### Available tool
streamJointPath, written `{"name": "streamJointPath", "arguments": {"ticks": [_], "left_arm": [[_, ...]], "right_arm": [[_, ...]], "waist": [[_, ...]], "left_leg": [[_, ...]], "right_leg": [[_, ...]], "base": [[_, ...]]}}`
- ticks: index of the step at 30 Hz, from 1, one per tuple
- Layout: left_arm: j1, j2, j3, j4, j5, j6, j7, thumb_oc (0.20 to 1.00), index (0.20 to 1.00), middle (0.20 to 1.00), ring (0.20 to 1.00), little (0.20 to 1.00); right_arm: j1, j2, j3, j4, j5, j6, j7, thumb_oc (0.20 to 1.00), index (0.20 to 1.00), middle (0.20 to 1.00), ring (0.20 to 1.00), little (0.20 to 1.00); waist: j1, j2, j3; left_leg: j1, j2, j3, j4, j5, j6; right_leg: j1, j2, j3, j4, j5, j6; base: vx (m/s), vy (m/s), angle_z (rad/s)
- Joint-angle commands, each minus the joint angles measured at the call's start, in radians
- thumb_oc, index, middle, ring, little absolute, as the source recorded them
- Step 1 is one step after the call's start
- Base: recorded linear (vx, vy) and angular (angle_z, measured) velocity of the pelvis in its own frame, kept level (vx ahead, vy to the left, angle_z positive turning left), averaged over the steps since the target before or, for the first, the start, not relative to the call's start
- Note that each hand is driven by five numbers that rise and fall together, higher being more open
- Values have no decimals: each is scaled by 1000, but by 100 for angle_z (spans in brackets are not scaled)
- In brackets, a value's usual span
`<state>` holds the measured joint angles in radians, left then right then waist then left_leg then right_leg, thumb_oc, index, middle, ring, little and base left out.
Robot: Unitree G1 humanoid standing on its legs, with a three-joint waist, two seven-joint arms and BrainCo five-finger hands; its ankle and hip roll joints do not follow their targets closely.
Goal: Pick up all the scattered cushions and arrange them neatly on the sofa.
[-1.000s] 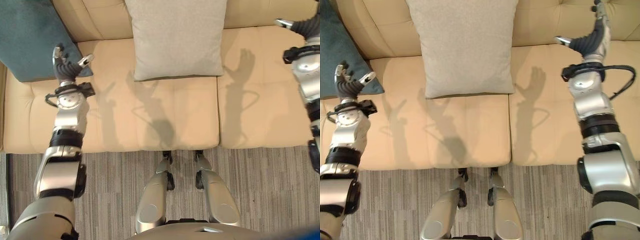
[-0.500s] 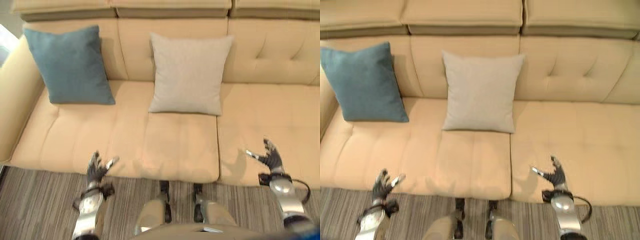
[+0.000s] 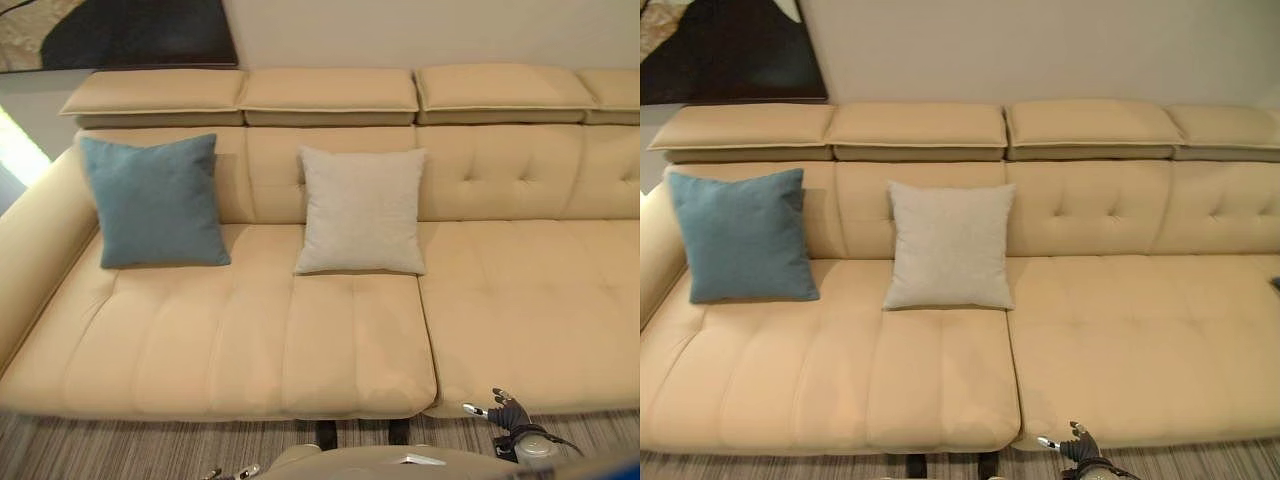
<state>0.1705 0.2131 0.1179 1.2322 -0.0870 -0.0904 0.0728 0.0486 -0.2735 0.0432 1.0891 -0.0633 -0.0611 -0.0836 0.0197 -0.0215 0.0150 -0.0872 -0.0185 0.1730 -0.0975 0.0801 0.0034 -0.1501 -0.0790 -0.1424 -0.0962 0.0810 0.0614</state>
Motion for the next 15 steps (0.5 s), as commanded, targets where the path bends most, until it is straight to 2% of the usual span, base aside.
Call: {"name": "streamJointPath", "arguments": {"ticks": [1, 2, 3, 6, 8, 10, 12, 14, 15], "left_arm": [[-58, 16, -7, -10, 16, 5, 16, 1000, 1000, 1000, 1000, 1000], [-66, 18, -12, -14, 18, 6, 16, 1000, 1000, 1000, 1000, 1000], [-83, 25, -16, -19, 11, 10, 19, 1000, 1000, 1000, 1000, 1000], [-85, 26, -22, -16, 13, 10, 16, 1000, 1000, 1000, 1000, 1000], [-99, 18, -26, -17, 13, 10, 21, 1000, 1000, 1000, 1000, 1000], [-102, 15, -30, -11, 16, 8, 21, 1000, 1000, 1000, 1000, 1000], [-132, 12, -53, -10, 17, 9, 25, 1000, 1000, 1000, 1000, 1000], [-149, 4, -70, -16, 23, 9, 26, 1000, 1000, 1000, 1000, 1000], [-159, -2, -82, -24, 27, 8, 28, 1000, 1000, 1000, 1000, 1000]], "right_arm": [[-94, -32, 5, 10, -3, -6, -19, 1000, 1000, 1000, 1000, 1000], [-105, -31, 14, 25, -3, -4, -19, 1000, 1000, 1000, 1000, 1000], [-118, -21, 11, 74, 14, -3, -19, 1000, 1000, 1000, 1000, 1000], [-120, -16, 3, 80, 17, -2, -24, 1000, 1000, 1000, 1000, 1000], [-123, -8, 7, 90, 18, 2, -36, 1000, 1000, 1000, 1000, 1000], [-122, -3, 8, 85, 20, -1, -34, 1000, 1000, 1000, 1000, 1000], [-120, -11, -7, 89, 29, 2, -42, 1000, 1000, 1000, 1000, 1000], [-112, -14, -22, 94, 36, -2, -49, 1000, 1000, 1000, 1000, 1000], [-115, -20, -26, 113, 40, 3, -55, 1000, 1000, 1000, 1000, 1000]], "waist": [[45, 17, 91], [55, 21, 93], [75, 32, 84], [92, 23, 66], [94, 4, 54], [90, 2, 51], [72, 3, 74], [56, 5, 82], [46, 2, 95]], "left_leg": [[99, -2, -42, 10, -91, 0], [94, 6, -37, 10, -81, -2], [76, 24, -28, 10, -60, -8], [50, 27, -21, 10, -45, -19], [35, 9, -29, 10, -45, -20], [35, 5, -29, 10, -51, -20], [6, 4, -30, 31, -28, -35], [-25, 5, -31, 74, -38, -40], [-67, 7, -49, 140, -47, -45]], "right_leg": [[30, 7, -84, 84, 61, 27], [38, 6, -106, 108, 32, 23], [91, 24, -89, 193, -63, 9], [132, 24, -64, 165, -66, 8], [159, 49, -3, 81, -56, 0], [171, 60, 10, 48, -55, -3], [167, 68, 24, 9, -49, -11], [156, 65, 13, 9, -59, -15], [148, 54, 12, 9, -53, -17]], "base": [[-120, -23, -52], [-267, -87, -51], [-216, -79, -35], [-98, -92, -13], [-25, -172, -10], [0, -127, -5], [-98, -146, -8], [-144, -116, 40], [-176, -67, 75]]}}
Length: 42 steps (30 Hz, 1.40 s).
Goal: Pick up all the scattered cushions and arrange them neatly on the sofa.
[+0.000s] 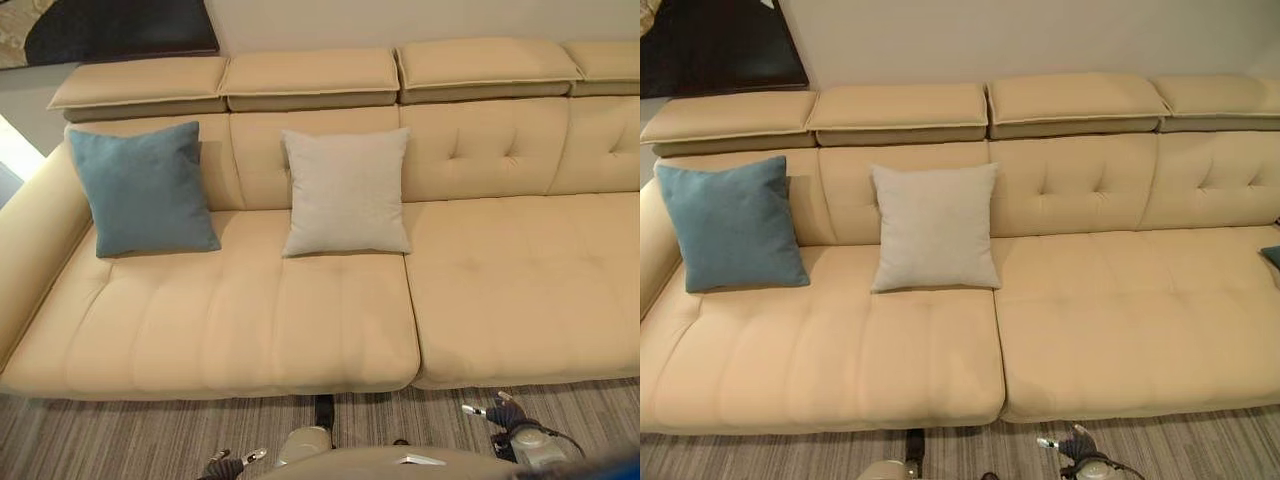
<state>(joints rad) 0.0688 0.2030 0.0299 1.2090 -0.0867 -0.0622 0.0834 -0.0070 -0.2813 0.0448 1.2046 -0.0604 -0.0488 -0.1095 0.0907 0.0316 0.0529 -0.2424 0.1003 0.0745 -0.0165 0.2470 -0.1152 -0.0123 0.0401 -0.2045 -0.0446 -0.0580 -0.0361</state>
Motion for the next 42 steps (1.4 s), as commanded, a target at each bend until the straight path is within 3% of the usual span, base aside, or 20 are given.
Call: {"name": "streamJointPath", "arguments": {"ticks": [1, 5, 8, 10, 12, 14, 15, 16, 18, 21, 24, 25, 31, 36, 37, 38, 40, 42], "left_arm": [[-63, 3, 1, -3, 26, -20, 17, 1000, 1000, 1000, 1000, 1000], [-81, -13, 11, 2, 21, -14, 11, 1000, 1000, 1000, 1000, 1000], [-99, -22, 5, 5, 26, -5, 2, 1000, 1000, 1000, 1000, 1000], [-110, -23, -10, 7, 34, 0, 5, 1000, 1000, 1000, 1000, 1000], [-122, -27, -28, 8, 42, 2, 10, 1000, 1000, 1000, 1000, 1000], [-118, -20, -27, 9, 38, 3, 12, 1000, 1000, 1000, 1000, 1000], [-112, -19, -24, 15, 38, 3, 12, 1000, 1000, 1000, 1000, 1000], [-112, -19, -25, 15, 38, 2, 12, 1000, 1000, 1000, 1000, 1000], [-100, -14, -8, 24, 31, 4, 6, 1000, 1000, 1000, 1000, 1000], [-90, -3, 17, 38, 16, 6, 6, 1000, 1000, 1000, 1000, 1000], [-84, -7, 19, 39, 27, 4, -1, 1000, 1000, 1000, 1000, 1000], [-83, -3, 16, 34, 29, 2, -7, 1000, 1000, 1000, 1000, 1000], [-124, -26, -30, 22, 29, -3, 0, 1000, 1000, 1000, 1000, 1000], [-149, -42, -71, 4, 33, -4, -5, 1000, 1000, 1000, 1000, 1000], [-152, -43, -80, 7, 34, -4, -2, 1000, 1000, 1000, 1000, 1000], [-160, -44, -82, 9, 33, 0, -4, 1000, 1000, 1000, 1000, 1000], [-183, -43, -84, 9, 29, 4, -7, 1000, 1000, 1000, 1000, 1000], [-186, -46, -84, -1, 32, 8, -12, 1000, 1000, 1000, 1000, 1000]], "right_arm": [[-68, -14, -20, 6, 35, -7, -33, 1000, 1000, 1000, 1000, 1000], [-87, -9, 6, 35, 30, 1, -37, 1000, 1000, 1000, 1000, 1000], [-89, -10, 4, 32, 38, 10, -37, 1000, 1000, 1000, 1000, 1000], [-91, -14, 0, 21, 48, 15, -31, 1000, 1000, 1000, 1000, 1000], [-111, -8, 7, 7, 57, 21, -26, 1000, 1000, 1000, 1000, 1000], [-121, -1, 20, 7, 46, 27, -19, 1000, 1000, 1000, 1000, 1000], [-124, 0, 29, 9, 41, 24, -17, 1000, 1000, 1000, 1000, 1000], [-123, 0, 29, 9, 41, 24, -17, 1000, 1000, 1000, 1000, 1000], [-127, -4, 37, 10, 39, 24, -6, 1000, 1000, 1000, 1000, 1000], [-131, -9, 35, 11, 52, 24, 0, 1000, 1000, 1000, 1000, 1000], [-138, -13, 31, 8, 60, 20, 1, 1000, 1000, 1000, 1000, 1000], [-133, -3, 20, 9, 60, 17, -2, 1000, 1000, 1000, 1000, 1000], [-96, -3, -16, 36, 76, 18, -27, 1000, 1000, 1000, 1000, 1000], [-54, -7, -67, 59, 89, 13, -50, 1000, 1000, 1000, 1000, 1000], [-49, -5, -67, 60, 86, 15, -53, 1000, 1000, 1000, 1000, 1000], [-49, 1, -66, 62, 88, 19, -54, 1000, 1000, 1000, 1000, 1000], [-34, 8, -74, 56, 95, 20, -54, 1000, 1000, 1000, 1000, 1000], [-28, -3, -76, 59, 98, 29, -48, 1000, 1000, 1000, 1000, 1000]], "waist": [[-17, -58, 68], [8, -81, 79], [8, -82, 84], [-7, -73, 89], [-21, -59, 100], [-10, -53, 111], [4, -50, 113], [6, -49, 115], [21, -37, 115], [44, -21, 95], [88, -15, 63], [95, -36, 51], [50, -55, 66], [11, -65, 91], [16, -71, 101], [28, -74, 105], [40, -74, 99], [48, -57, 98]], "left_leg": [[68, -122, 6, 104, -226, 72], [74, -173, -197, 182, -290, 76], [98, -214, -329, 151, -326, 97], [118, -216, -327, 123, -329, 105], [153, -222, -291, 62, -326, 133], [160, -212, -240, 48, -312, 146], [163, -202, -212, 44, -307, 145], [166, -200, -210, 43, -308, 145], [173, -179, -172, 35, -297, 137], [178, -155, -122, 17, -273, 137], [147, -123, -55, 10, -240, 112], [149, -122, -31, -8, -242, 101], [174, -114, -35, -16, -246, 93], [120, -78, -31, 141, -267, 76], [92, -93, -57, 182, -256, 79], [60, -139, -103, 206, -263, 86], [27, -202, -158, 150, -264, 99], [-36, -235, -138, 130, -213, 106]], "right_leg": [[0, -73, 80, -43, 101, 79], [-36, -86, 141, -43, 141, 77], [-59, -81, 210, -28, 152, 72], [-86, -83, 228, -14, 168, 75], [-155, -84, 251, 3, 222, 100], [-204, -93, 206, 32, 234, 115], [-210, -107, 145, 41, 227, 117], [-208, -106, 146, 42, 225, 117], [-204, -132, 47, 77, 194, 115], [-140, -115, 50, 155, 121, 98], [-42, -146, -51, 152, 81, 100], [-31, -139, -38, 117, 90, 102], [4, -82, 36, -30, 117, 92], [17, -82, 28, -39, 117, 79], [16, -82, 40, -35, 124, 77], [13, -73, 61, -35, 130, 74], [20, -56, 105, -42, 132, 76], [37, -23, 146, -43, 124, 68]], "base": [[-205, -43, 51], [-116, 31, -57], [-50, 115, -82], [-117, 200, -69], [-236, 264, -110], [-225, 146, -132], [-150, 59, -128], [-109, 26, -151], [-110, 7, -141], [-123, -22, -103], [-66, -104, -84], [1, -144, -38], [52, -253, -49], [-19, -187, 13], [-27, -92, -28], [-19, -74, -25], [95, -79, -60], [159, -53, -82]]}}
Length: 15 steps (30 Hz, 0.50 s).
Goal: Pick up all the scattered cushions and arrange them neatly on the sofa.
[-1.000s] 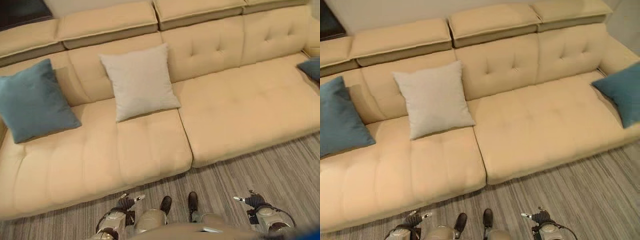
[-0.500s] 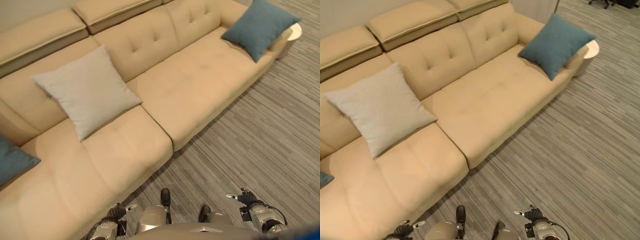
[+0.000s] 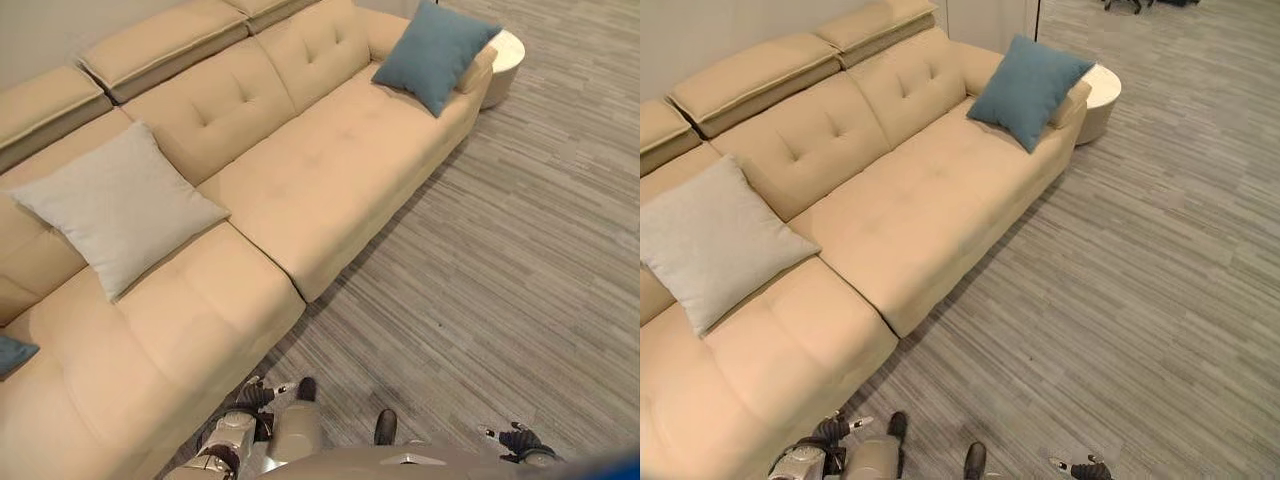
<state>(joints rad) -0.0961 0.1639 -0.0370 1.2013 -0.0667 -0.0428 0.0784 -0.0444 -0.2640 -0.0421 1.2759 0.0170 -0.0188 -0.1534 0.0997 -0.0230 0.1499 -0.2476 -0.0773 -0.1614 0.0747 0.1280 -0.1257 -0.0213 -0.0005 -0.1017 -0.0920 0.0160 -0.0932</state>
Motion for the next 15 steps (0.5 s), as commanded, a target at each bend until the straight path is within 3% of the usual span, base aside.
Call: {"name": "streamJointPath", "arguments": {"ticks": [1, 5, 10, 13, 15], "left_arm": [[-20, -10, -21, 3, 12, -11, -8, 1000, 1000, 1000, 1000, 1000], [-14, -11, -21, -4, 12, -6, -16, 1000, 1000, 1000, 1000, 1000], [-9, 1, -22, 5, 25, -3, -9, 1000, 1000, 1000, 1000, 1000], [-9, 15, -21, -2, 25, -3, -10, 1000, 1000, 1000, 1000, 1000], [-15, 25, -22, 4, 25, -4, -4, 1000, 1000, 1000, 1000, 1000]], "right_arm": [[10, -24, 11, -12, 22, 2, -4, 1000, 1000, 1000, 1000, 1000], [2, -32, 28, 5, 18, 11, 7, 1000, 1000, 1000, 1000, 1000], [-11, -25, 54, 10, 6, 12, 19, 1000, 1000, 1000, 1000, 1000], [-17, -22, 60, 14, 2, 8, 23, 1000, 1000, 1000, 1000, 1000], [-24, -25, 55, 11, 7, 4, 23, 1000, 1000, 1000, 1000, 1000]], "waist": [[50, 5, 5], [80, 16, -7], [92, -14, -35], [107, -27, -34], [96, -14, -32]], "left_leg": [[-55, -67, 97, 35, -72, 114], [-58, -63, 80, 16, -65, 118], [15, -38, 110, -25, -84, 137], [40, -24, 127, -17, -104, 143], [85, -8, 118, -26, -106, 142]], "right_leg": [[56, 35, 66, 5, 45, 121], [93, 59, 156, 5, 15, 122], [107, 26, 184, 58, 5, 136], [80, 3, 162, 156, 19, 170], [15, -3, 96, 281, 48, 200]], "base": [[124, -21, -39], [166, 70, -104], [244, 139, -99], [134, 89, -51], [168, 79, -38]]}}
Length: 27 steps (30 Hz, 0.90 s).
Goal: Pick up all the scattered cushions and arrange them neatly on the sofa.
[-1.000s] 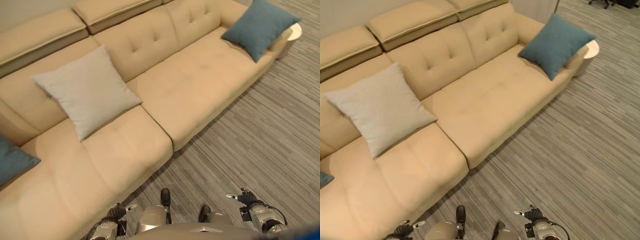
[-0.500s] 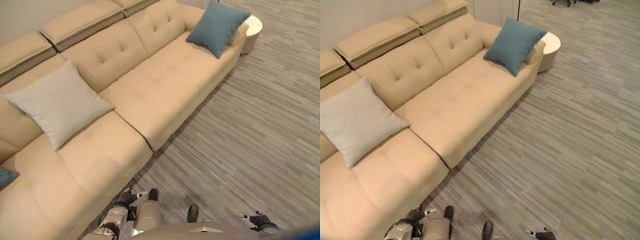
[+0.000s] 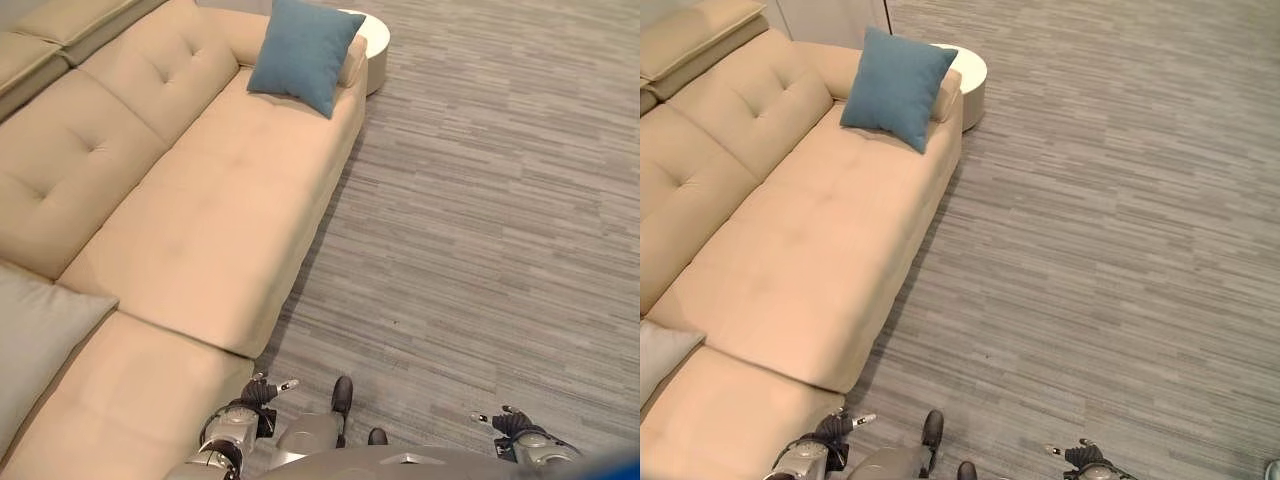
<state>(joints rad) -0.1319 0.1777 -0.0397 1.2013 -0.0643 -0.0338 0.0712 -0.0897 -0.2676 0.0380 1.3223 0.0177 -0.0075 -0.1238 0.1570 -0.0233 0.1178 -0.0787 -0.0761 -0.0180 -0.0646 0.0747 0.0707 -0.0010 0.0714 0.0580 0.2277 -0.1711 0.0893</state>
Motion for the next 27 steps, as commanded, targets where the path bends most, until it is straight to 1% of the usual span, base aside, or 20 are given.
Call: {"name": "streamJointPath", "arguments": {"ticks": [1, 2, 4, 5, 6, 9, 10, 12, 13, 14, 15, 16, 18, 19, 21, 22, 23, 24, 26, 27], "left_arm": [[24, 14, -19, 7, 24, -12, 7, 1000, 1000, 1000, 1000, 1000], [39, 16, -11, 8, 27, -13, 7, 1000, 1000, 1000, 1000, 1000], [52, 15, -6, 7, 31, -14, 4, 1000, 1000, 1000, 1000, 1000], [59, 13, -3, 6, 31, -15, 0, 1000, 1000, 1000, 1000, 1000], [61, 16, -4, 14, 30, -17, -2, 1000, 1000, 1000, 1000, 1000], [56, 22, -17, 42, 24, -24, 1, 1000, 1000, 1000, 1000, 1000], [56, 18, -13, 53, 28, -25, 6, 1000, 1000, 1000, 1000, 1000], [59, 17, -12, 61, 27, -26, 5, 1000, 1000, 1000, 1000, 1000], [60, 9, -18, 69, 29, -27, 1, 1000, 1000, 1000, 1000, 1000], [61, 9, -19, 69, 28, -27, 1, 1000, 1000, 1000, 1000, 1000], [55, 1, -33, 63, 29, -29, -4, 1000, 1000, 1000, 1000, 1000], [50, -6, -35, 56, 28, -29, -7, 1000, 1000, 1000, 1000, 1000], [48, -6, -38, 51, 26, -28, -5, 1000, 1000, 1000, 1000, 1000], [39, -15, -45, 37, 22, -30, -6, 1000, 1000, 1000, 1000, 1000], [36, -20, -49, 37, 25, -28, -6, 1000, 1000, 1000, 1000, 1000], [29, -21, -48, 37, 22, -22, -6, 1000, 1000, 1000, 1000, 1000], [29, -21, -48, 37, 22, -21, -6, 1000, 1000, 1000, 1000, 1000], [28, -19, -48, 35, 20, -16, -8, 1000, 1000, 1000, 1000, 1000], [32, -17, -51, 38, 11, -17, -7, 1000, 1000, 1000, 1000, 1000], [37, -9, -43, 61, 4, -10, -13, 1000, 1000, 1000, 1000, 1000]], "right_arm": [[21, -20, -26, -37, 4, -7, -6, 1000, 1000, 1000, 1000, 1000], [24, -23, -22, -40, -2, -8, -8, 1000, 1000, 1000, 1000, 1000], [18, -25, -14, -42, -7, -7, -8, 1000, 1000, 1000, 1000, 1000], [16, -27, -9, -43, -8, -5, -6, 1000, 1000, 1000, 1000, 1000], [4, -29, 1, -46, -8, -1, -2, 1000, 1000, 1000, 1000, 1000], [-5, -27, 12, -49, -7, 1, 2, 1000, 1000, 1000, 1000, 1000], [3, -23, 20, -46, -9, -2, 2, 1000, 1000, 1000, 1000, 1000], [14, -21, 21, -41, -8, -3, 4, 1000, 1000, 1000, 1000, 1000], [25, -25, 16, -38, -3, -8, 2, 1000, 1000, 1000, 1000, 1000], [25, -25, 16, -38, -3, -8, 2, 1000, 1000, 1000, 1000, 1000], [36, -22, 5, -39, -5, -13, -9, 1000, 1000, 1000, 1000, 1000], [37, -22, 5, -40, -5, -15, -14, 1000, 1000, 1000, 1000, 1000], [38, -20, 5, -40, -6, -14, -16, 1000, 1000, 1000, 1000, 1000], [41, -25, 0, -31, -3, -12, -23, 1000, 1000, 1000, 1000, 1000], [47, -26, -6, -28, -3, -13, -27, 1000, 1000, 1000, 1000, 1000], [51, -28, -9, -23, -4, -12, -29, 1000, 1000, 1000, 1000, 1000], [51, -28, -9, -23, -4, -12, -29, 1000, 1000, 1000, 1000, 1000], [52, -27, -8, -18, -1, -8, -30, 1000, 1000, 1000, 1000, 1000], [55, -31, -3, -17, 4, -4, -25, 1000, 1000, 1000, 1000, 1000], [56, -22, 12, -18, -5, -5, -17, 1000, 1000, 1000, 1000, 1000]], "waist": [[31, -8, 1], [29, -3, -4], [20, 1, -7], [11, 3, -8], [-13, 17, 7], [-45, 37, 35], [-50, 22, 19], [-52, 16, 1], [-57, 22, -16], [-58, 23, -16], [-56, 12, -16], [-51, 2, -9], [-47, -6, -3], [-32, -27, 19], [-24, -32, 25], [-8, -22, 26], [-7, -22, 29], [18, -2, 27], [52, 11, 32], [57, 4, 6]], "left_leg": [[-59, -4, -30, 98, -50, -58], [-22, 7, -25, 73, -53, -66], [31, 10, -25, 34, -63, -71], [59, 10, -29, 15, -71, -70], [107, 16, -49, -1, -85, -67], [169, 46, -70, -20, -112, -71], [186, 44, -83, -23, -127, -75], [201, 64, -104, -23, -128, -84], [210, 115, -123, -17, -103, -108], [210, 115, -124, -17, -103, -108], [159, 135, -121, 119, -53, -135], [124, 133, -104, 187, -41, -140], [93, 136, -88, 239, -43, -137], [-11, 82, -58, 305, -76, -109], [-63, 31, -36, 278, -124, -93], [-104, -11, -27, 215, -108, -87], [-99, -11, -26, 214, -108, -86], [-165, -46, -24, 148, -36, -90], [-229, -63, -15, 124, 30, -105], [-169, -56, -40, 72, 11, -84]], "right_leg": [[-26, -92, -111, -36, 240, 19], [-37, -125, -190, -92, 242, 6], [-55, -133, -243, -162, 260, -3], [-74, -131, -251, -193, 274, -5], [-153, -135, -248, -228, 313, -1], [-220, -154, -240, -260, 344, 9], [-197, -160, -228, -291, 368, 15], [-188, -155, -222, -281, 378, 5], [-175, -145, -238, -254, 355, -15], [-174, -144, -239, -254, 354, -15], [-134, -134, -258, -273, 346, -31], [-111, -135, -265, -287, 341, -37], [-95, -138, -269, -296, 334, -42], [-54, -144, -267, -315, 309, -47], [-36, -140, -257, -315, 288, -43], [-17, -114, -242, -315, 266, -44], [-14, -115, -241, -315, 265, -44], [18, -72, -217, -315, 240, -55], [66, -40, -179, -315, 219, -68], [89, -35, -155, -315, 204, -72]], "base": [[213, 15, -3], [254, -10, 17], [260, -24, -10], [341, -40, -25], [345, -58, -19], [293, -115, 17], [335, -200, 36], [378, -285, 46], [321, -293, 80], [420, -464, 85], [229, -309, 49], [227, -308, 20], [130, -170, -3], [227, -244, -6], [250, -147, 4], [195, -51, 3], [284, -56, 6], [233, -32, 4], [443, 17, -16], [587, 134, -52]]}}
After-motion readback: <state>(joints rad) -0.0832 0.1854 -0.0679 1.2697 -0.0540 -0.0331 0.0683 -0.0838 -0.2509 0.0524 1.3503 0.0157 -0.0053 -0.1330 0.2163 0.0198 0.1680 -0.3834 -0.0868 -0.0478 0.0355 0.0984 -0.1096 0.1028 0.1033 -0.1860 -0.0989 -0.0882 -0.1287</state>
